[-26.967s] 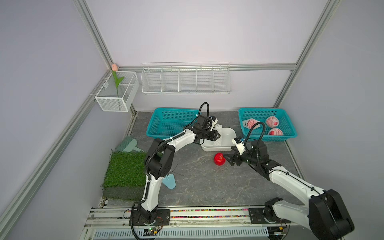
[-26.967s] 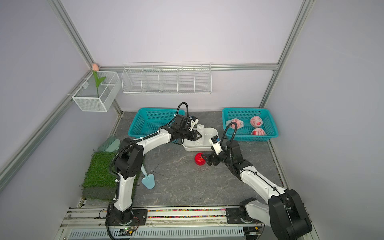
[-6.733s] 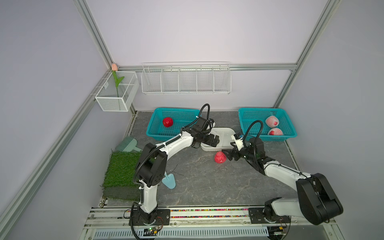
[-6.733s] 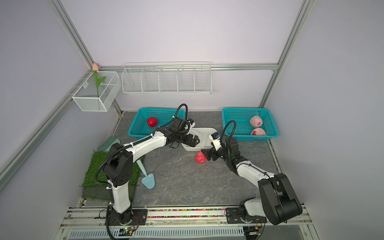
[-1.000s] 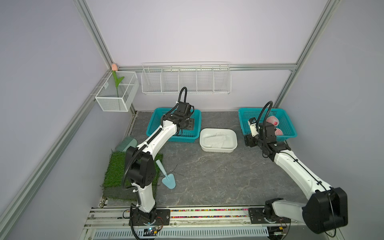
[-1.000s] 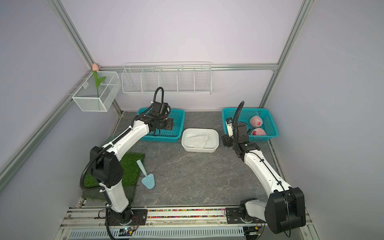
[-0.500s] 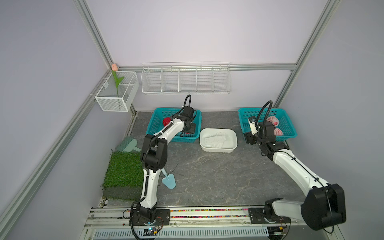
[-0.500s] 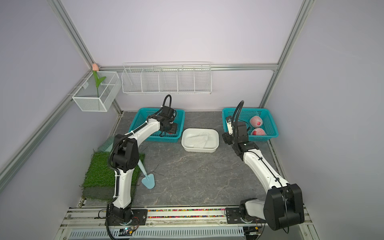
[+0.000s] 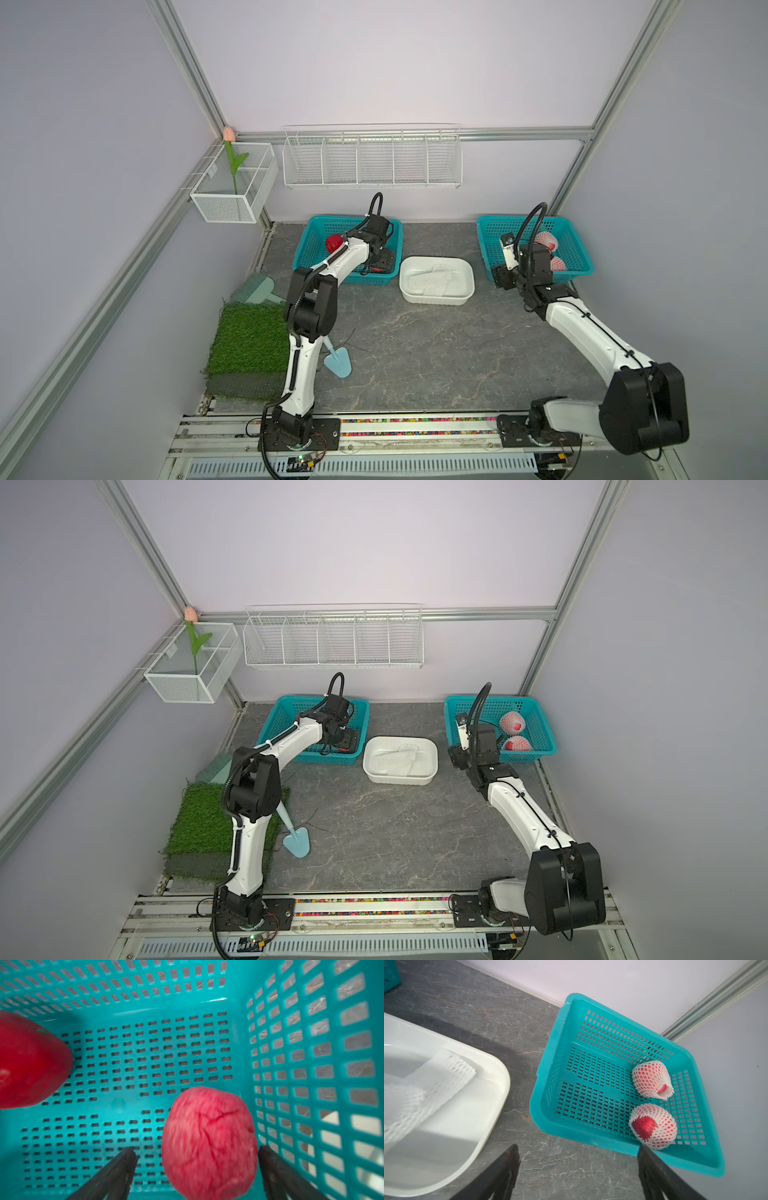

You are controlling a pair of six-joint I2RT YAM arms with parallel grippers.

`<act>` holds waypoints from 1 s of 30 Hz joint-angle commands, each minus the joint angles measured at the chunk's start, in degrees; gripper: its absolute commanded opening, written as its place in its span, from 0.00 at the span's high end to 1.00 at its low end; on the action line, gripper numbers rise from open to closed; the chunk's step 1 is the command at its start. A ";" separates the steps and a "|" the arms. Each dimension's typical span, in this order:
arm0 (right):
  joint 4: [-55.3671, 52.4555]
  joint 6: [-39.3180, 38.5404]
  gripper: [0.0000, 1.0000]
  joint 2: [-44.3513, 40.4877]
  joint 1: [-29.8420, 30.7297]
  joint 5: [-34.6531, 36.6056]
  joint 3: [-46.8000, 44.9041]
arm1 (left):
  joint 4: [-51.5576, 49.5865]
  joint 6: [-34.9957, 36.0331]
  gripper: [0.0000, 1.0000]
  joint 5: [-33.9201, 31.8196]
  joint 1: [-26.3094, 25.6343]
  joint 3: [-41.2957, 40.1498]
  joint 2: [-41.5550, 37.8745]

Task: Remove foam nets from apples
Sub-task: Place the apple in the basket, then pick up the apple from the basket.

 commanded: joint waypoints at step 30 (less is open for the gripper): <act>-18.10 15.65 0.11 26.05 -23.16 0.53 29.03 | 13.37 -4.39 0.03 7.58 -8.90 -29.37 -33.90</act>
